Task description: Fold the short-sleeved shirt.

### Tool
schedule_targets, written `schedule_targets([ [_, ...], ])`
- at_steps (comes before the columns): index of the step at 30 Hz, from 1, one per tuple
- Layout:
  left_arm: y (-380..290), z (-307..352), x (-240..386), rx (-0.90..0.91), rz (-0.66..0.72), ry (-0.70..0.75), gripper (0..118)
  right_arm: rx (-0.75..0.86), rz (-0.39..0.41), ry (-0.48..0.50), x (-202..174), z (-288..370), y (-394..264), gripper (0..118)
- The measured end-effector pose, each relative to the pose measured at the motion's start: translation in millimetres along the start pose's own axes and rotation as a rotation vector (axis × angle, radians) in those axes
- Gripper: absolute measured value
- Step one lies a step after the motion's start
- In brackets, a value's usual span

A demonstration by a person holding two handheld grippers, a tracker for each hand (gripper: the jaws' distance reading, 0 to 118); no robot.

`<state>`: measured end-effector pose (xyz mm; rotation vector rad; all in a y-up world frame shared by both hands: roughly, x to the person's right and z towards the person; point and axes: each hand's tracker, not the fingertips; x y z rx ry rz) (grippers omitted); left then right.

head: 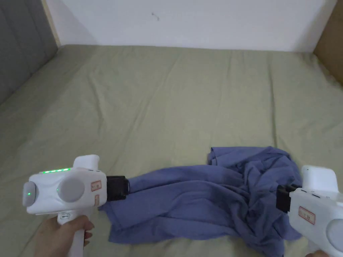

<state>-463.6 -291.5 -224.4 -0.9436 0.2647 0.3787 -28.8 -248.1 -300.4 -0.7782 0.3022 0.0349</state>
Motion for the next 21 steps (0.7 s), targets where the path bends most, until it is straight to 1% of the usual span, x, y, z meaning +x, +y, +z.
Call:
schedule_targets([
  [2, 3, -18, 5, -0.048, -0.007, 0.012, 99, -0.014, 0.014, -0.013, -1, -6, 1, 0],
  [3, 4, -29, 5, -0.070, 0.000, 0.009, 95, -0.020, 0.022, -0.018, -1, -9, 1, 0],
  [4, 2, -39, 6, -0.110, 0.023, 0.011, 86, -0.029, 0.030, -0.023, -1, -12, 1, 0],
  [5, 0, -45, 10, -0.126, 0.017, 0.056, 80, -0.037, 0.037, -0.030, -1, -16, 2, 0],
  [6, -3, -41, 15, -0.091, -0.012, 0.051, 76, -0.045, 0.043, -0.037, 0, -19, 2, 0],
  [7, -3, -35, 20, -0.077, -0.074, 0.071, 69, -0.052, 0.046, -0.043, 1, -22, 2, 0],
  [8, -3, -28, 26, -0.060, -0.139, 0.101, 54, -0.060, 0.046, -0.047, 2, -25, 2, 0],
  [9, -3, -25, 28, -0.039, -0.158, 0.119, 19, -0.069, 0.043, -0.050, 4, -29, 3, 0],
  [10, -3, -24, 31, -0.031, -0.145, 0.123, 5, -0.079, 0.038, -0.048, 6, -31, 4, 0],
  [11, -2, -25, 34, -0.052, -0.131, 0.106, 5, -0.082, 0.019, -0.040, 10, -33, 5, 0],
  [13, -3, -25, 38, -0.057, -0.187, 0.136, 5, -0.080, -0.002, -0.028, 16, -36, 11, 0],
  [16, -1, -15, 42, -0.045, -0.190, 0.126, 5, -0.062, -0.002, -0.008, 30, -43, 32, 1],
  [17, 3, -13, 38, -0.040, -0.170, 0.097, 5, -0.057, -0.009, 0.003, 35, -48, 44, 9],
  [18, 5, -10, 37, -0.036, -0.153, 0.083, 5, -0.063, -0.008, 0.016, 39, -55, 55, 30],
  [19, 6, -7, 37, -0.033, -0.150, 0.091, 5, -0.058, 0.003, 0.025, 44, -65, 67, 46],
  [20, 8, -4, 38, -0.029, -0.153, 0.095, 5, -0.056, 0.031, 0.033, 46, -76, 78, 65],
  [21, 10, -4, 35, -0.028, -0.156, 0.093, 5, -0.065, 0.064, 0.024, 48, -91, 90, 74],
])
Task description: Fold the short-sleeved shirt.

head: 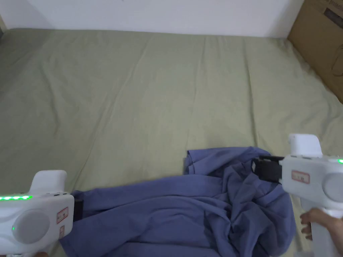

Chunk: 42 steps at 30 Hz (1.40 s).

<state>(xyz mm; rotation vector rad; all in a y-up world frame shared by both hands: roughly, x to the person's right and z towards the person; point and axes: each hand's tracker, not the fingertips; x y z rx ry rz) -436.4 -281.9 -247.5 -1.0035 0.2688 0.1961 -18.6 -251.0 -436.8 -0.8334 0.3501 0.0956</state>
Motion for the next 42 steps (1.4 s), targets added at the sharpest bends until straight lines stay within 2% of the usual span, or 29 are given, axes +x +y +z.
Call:
schedule_targets([
  [2, 1, 2, 0, 0.001, 0.001, -0.004, 5, -0.036, 0.061, 0.008, 7, -31, 22, 74],
  [4, 1, 0, -1, -0.002, 0.001, -0.006, 5, -0.104, 0.103, -0.046, 11, -69, 38, 74],
  [8, 1, -1, -3, -0.013, 0.019, -0.010, 5, -0.258, 0.262, -0.123, 8, -133, 39, 74],
  [10, 2, -1, -6, -0.017, 0.028, -0.017, 5, -0.286, 0.220, -0.070, 17, -151, 36, 74],
  [11, 2, -1, -7, -0.019, 0.033, -0.018, 5, -0.274, 0.144, -0.053, 21, -149, 40, 72],
  [12, 3, -1, -6, -0.018, 0.033, -0.018, 5, -0.251, 0.127, -0.024, 23, -144, 42, 63],
  [13, 4, -1, -6, -0.019, 0.031, -0.018, 5, -0.240, 0.138, 0.002, 22, -141, 43, 46],
  [14, 5, 0, -6, -0.021, 0.025, -0.015, 5, -0.240, 0.152, -0.011, 21, -136, 41, 21],
  [15, 6, 1, -6, -0.019, 0.018, -0.012, 5, -0.244, 0.155, -0.011, 16, -135, 42, 8],
  [18, 10, 8, -4, -0.015, 0.022, -0.009, 5, -0.248, 0.205, -0.051, 4, -126, 41, 8],
  [19, 13, 11, -5, -0.011, 0.020, -0.011, 5, -0.249, 0.193, -0.047, 4, -121, 45, 8],
  [23, 36, 38, -8, 0.057, 0.036, -0.006, 5, -0.168, 0.067, -0.022, 20, -86, 73, 8],
  [34, 156, 146, 0, 0.345, -0.050, 0.019, 5, 0.155, 0.005, -0.095, 59, 107, 183, 8],
  [36, 184, 170, 5, 0.393, -0.064, 0.037, 5, 0.215, -0.027, -0.087, 63, 141, 204, 8],
  [39, 223, 202, 10, 0.493, -0.088, 0.059, 5, 0.299, -0.065, -0.094, 62, 179, 238, 8],
  [42, 266, 225, 17, 0.533, -0.109, 0.110, 5, 0.335, -0.054, -0.124, 55, 201, 277, 8],
])
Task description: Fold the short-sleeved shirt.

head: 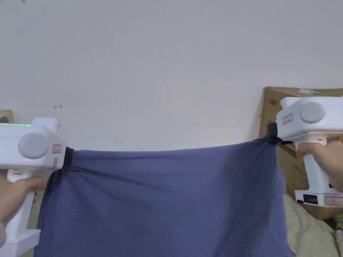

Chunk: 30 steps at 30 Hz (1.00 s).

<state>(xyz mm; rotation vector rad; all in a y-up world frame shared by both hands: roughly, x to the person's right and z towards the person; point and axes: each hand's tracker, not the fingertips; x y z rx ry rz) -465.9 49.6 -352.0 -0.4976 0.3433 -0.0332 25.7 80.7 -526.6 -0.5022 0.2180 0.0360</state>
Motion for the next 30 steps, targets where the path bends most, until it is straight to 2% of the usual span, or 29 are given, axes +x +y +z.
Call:
schedule_targets([
  [7, 100, -25, -10, 0.084, 0.045, 0.046, 5, 0.104, -0.047, -0.005, -20, -10, 96, 8],
  [12, 173, -52, -24, 0.155, 0.130, 0.058, 5, 0.183, -0.044, -0.023, -36, -27, 165, 8],
  [14, 198, -60, -24, 0.181, 0.120, 0.077, 5, 0.217, -0.033, -0.032, -41, -30, 189, 8],
  [18, 227, -76, -24, 0.276, 0.142, 0.106, 5, 0.277, -0.066, -0.027, -46, -33, 222, 8],
  [21, 224, -102, -18, 0.271, 0.104, 0.137, 5, 0.273, -0.022, -0.038, -51, -49, 222, 8],
  [25, 190, -148, -11, 0.250, 0.079, 0.143, 5, 0.221, -0.021, -0.027, -53, -91, 197, 8],
  [30, 119, -230, 8, 0.093, 0.036, 0.164, 5, 0.020, -0.003, -0.052, -56, -183, 132, 8],
])
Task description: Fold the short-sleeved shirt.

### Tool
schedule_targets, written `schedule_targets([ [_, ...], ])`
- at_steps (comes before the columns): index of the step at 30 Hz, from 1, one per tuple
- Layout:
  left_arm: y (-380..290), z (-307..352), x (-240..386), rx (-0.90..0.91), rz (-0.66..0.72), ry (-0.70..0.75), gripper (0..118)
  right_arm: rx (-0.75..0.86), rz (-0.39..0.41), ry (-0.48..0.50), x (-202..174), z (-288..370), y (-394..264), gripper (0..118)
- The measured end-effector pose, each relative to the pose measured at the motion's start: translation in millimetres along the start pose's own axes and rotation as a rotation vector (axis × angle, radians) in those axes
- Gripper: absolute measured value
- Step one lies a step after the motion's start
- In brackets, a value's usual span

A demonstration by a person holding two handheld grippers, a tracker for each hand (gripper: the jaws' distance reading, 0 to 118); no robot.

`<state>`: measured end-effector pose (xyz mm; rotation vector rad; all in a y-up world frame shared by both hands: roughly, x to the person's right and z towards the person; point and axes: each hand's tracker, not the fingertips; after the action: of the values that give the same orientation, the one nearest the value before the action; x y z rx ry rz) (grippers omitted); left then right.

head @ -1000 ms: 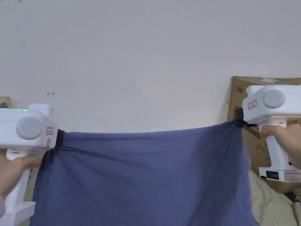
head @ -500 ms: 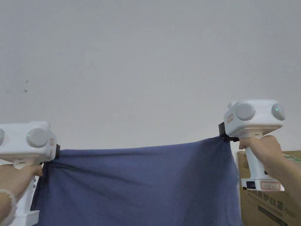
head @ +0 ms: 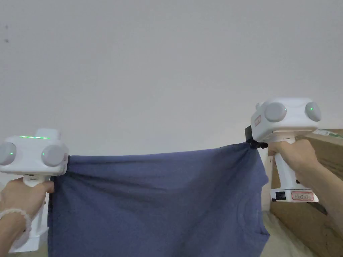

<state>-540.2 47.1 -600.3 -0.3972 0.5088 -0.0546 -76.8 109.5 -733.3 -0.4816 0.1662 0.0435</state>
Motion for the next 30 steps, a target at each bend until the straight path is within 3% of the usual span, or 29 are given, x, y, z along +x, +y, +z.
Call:
schedule_targets([
  [3, -60, -44, 22, -0.135, -0.066, -0.001, 5, -0.126, 0.005, -0.017, -3, -60, -52, 8],
  [8, -161, -101, 47, -0.305, -0.038, 0.037, 5, -0.367, 0.056, -0.051, -14, -159, -146, 8],
  [13, -253, -131, 61, -0.490, -0.115, 0.045, 5, -0.548, -0.008, -0.038, -12, -210, -242, 8],
  [19, -314, -142, 42, -0.580, -0.048, 0.019, 5, -0.607, 0.010, -0.025, -3, -202, -302, 8],
  [22, -325, -114, 36, -0.576, -0.062, 0.000, 5, -0.590, -0.023, -0.004, 5, -177, -312, 8],
  [30, -350, -9, 2, -0.538, -0.037, -0.029, 5, -0.560, -0.017, 0.033, 21, -59, -368, 8],
])
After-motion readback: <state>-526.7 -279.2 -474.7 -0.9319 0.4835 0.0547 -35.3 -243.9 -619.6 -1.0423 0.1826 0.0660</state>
